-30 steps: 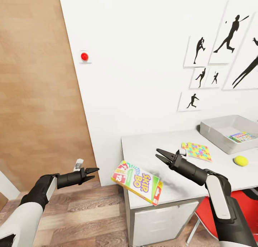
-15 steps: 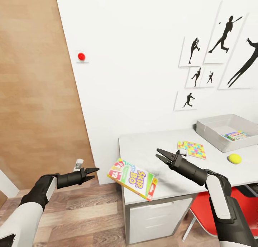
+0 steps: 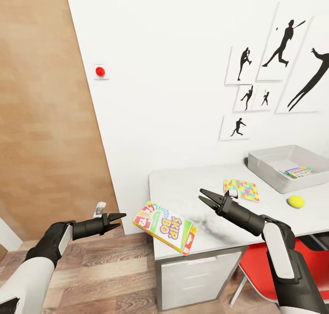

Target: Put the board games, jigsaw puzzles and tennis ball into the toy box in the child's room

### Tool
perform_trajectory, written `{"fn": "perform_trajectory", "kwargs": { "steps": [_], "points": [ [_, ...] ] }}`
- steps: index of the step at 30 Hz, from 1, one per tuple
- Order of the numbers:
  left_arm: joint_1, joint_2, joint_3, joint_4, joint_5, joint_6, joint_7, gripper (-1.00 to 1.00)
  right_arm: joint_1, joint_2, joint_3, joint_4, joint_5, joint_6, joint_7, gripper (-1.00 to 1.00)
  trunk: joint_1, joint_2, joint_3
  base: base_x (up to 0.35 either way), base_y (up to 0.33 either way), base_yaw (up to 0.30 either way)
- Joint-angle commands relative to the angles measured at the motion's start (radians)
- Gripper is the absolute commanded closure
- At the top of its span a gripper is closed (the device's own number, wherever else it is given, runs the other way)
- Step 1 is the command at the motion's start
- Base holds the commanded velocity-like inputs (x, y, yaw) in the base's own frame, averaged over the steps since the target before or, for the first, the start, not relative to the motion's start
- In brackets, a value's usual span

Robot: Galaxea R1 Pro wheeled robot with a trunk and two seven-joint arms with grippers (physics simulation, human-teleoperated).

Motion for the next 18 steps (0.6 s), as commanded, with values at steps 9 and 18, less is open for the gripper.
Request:
{"fn": "perform_trajectory", "kwargs": {
  "steps": [9,18],
  "points": [
    [-0.001,0.0,0.004,0.0,-0.001,0.015,-0.004,-1.0,-0.001,0.0,-0.001,0.0,0.004,0.004,0.006,-1.0,0.035,-0.064,-0.029,0.0,0.0,0.0],
    [-0.001,0.0,0.004,0.0,-0.002,0.016,-0.004,-1.0,-0.001,0.0,-0.001,0.0,0.004,0.004,0.006,-1.0,0.042,-0.078,-0.036,0.0,0.0,0.0]
  ]
}}
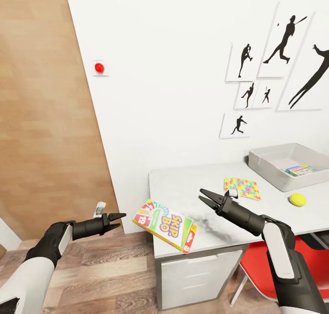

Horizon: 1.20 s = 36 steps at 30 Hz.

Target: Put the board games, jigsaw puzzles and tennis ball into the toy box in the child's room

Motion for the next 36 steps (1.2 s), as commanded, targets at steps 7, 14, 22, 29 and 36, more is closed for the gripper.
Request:
{"fn": "perform_trajectory", "kwargs": {
  "steps": [7,14,22,29,36],
  "points": [
    [-0.001,0.0,0.002,0.0,-0.004,0.009,-0.004,-1.0,-0.001,0.0,-0.001,0.0,0.004,0.004,0.006,-1.0,0.0,-0.001,-0.001,0.0,-0.07,0.0],
    [-0.001,0.0,0.002,0.0,-0.002,0.009,-0.004,-1.0,-0.001,0.0,-0.001,0.0,0.004,0.004,0.006,-1.0,0.0,-0.001,-0.001,0.0,-0.075,0.0],
    [-0.001,0.0,0.002,0.0,-0.002,0.009,-0.004,-1.0,-0.001,0.0,0.0,0.0,0.004,0.004,0.006,-1.0,0.0,-0.001,-0.001,0.0,-0.148,0.0],
    [-0.001,0.015,0.003,0.0,-0.001,0.009,-0.004,-1.0,-0.001,0.0,-0.001,0.0,0.004,0.004,0.006,-1.0,0.0,-0.001,-0.001,0.0,-0.037,0.0],
    [-0.001,0.032,0.003,0.0,0.0,0.01,-0.005,-1.0,-0.001,0.0,-0.001,0.0,0.004,0.004,0.006,-1.0,0.0,-0.001,-0.001,0.0,-0.003,0.0]
  ]
}}
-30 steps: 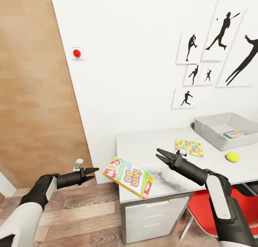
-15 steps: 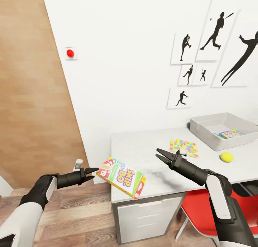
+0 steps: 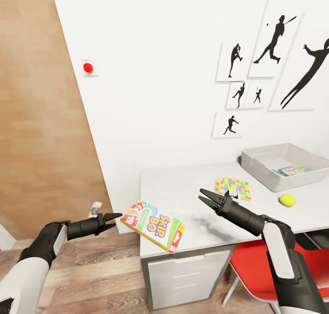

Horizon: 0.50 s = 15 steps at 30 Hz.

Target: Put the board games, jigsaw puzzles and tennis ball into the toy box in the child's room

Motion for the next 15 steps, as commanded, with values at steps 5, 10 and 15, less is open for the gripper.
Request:
{"fn": "perform_trajectory", "kwargs": {
  "steps": [5,10,15],
  "points": [
    [-0.001,0.002,0.003,0.0,-0.002,0.01,-0.004,-1.0,-0.001,0.0,-0.001,0.0,0.004,0.004,0.006,-1.0,0.0,-0.001,-0.001,0.072,0.053,0.0],
    [-0.001,0.001,0.002,0.0,-0.002,0.01,-0.004,-1.0,-0.001,0.001,0.0,0.0,0.004,0.004,0.006,-1.0,0.0,-0.001,-0.001,0.034,0.024,0.0],
    [-0.001,0.0,0.001,0.0,-0.002,0.01,-0.003,-1.0,-0.001,0.002,0.0,0.0,0.004,0.004,0.006,-1.0,0.0,-0.001,-0.001,0.062,0.027,0.0]
  ]
}}
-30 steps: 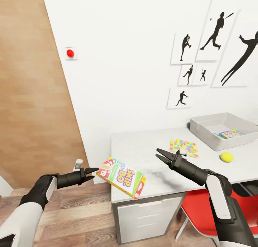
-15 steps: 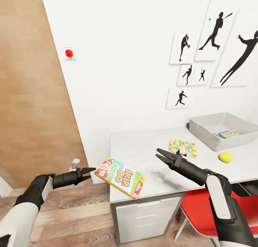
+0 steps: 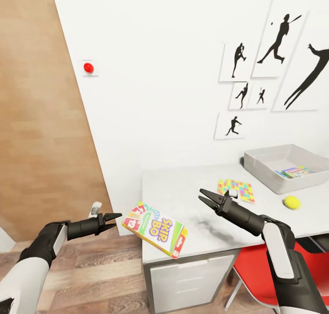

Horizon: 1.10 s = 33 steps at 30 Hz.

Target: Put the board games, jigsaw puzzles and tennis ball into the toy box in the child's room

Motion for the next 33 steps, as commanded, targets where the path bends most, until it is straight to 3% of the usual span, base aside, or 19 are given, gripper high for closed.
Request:
{"fn": "perform_trajectory", "kwargs": {
  "steps": [1,18,33],
  "points": [
    [-0.001,0.0,0.003,0.0,-0.002,0.009,-0.004,-1.0,-0.001,0.0,-0.001,0.0,0.004,0.004,0.006,-1.0,0.0,-0.001,-0.001,0.181,0.087,0.0],
    [-0.001,-0.001,0.003,0.0,-0.001,0.009,-0.003,-1.0,-0.001,0.0,-0.001,0.0,0.004,0.004,0.006,-1.0,0.012,-0.022,-0.01,0.031,0.013,0.0],
    [-0.001,-0.002,0.001,0.0,-0.001,0.009,-0.004,-1.0,-0.001,0.0,-0.001,0.0,0.004,0.004,0.006,-1.0,0.062,-0.113,-0.051,0.0,0.0,0.0]
  ]
}}
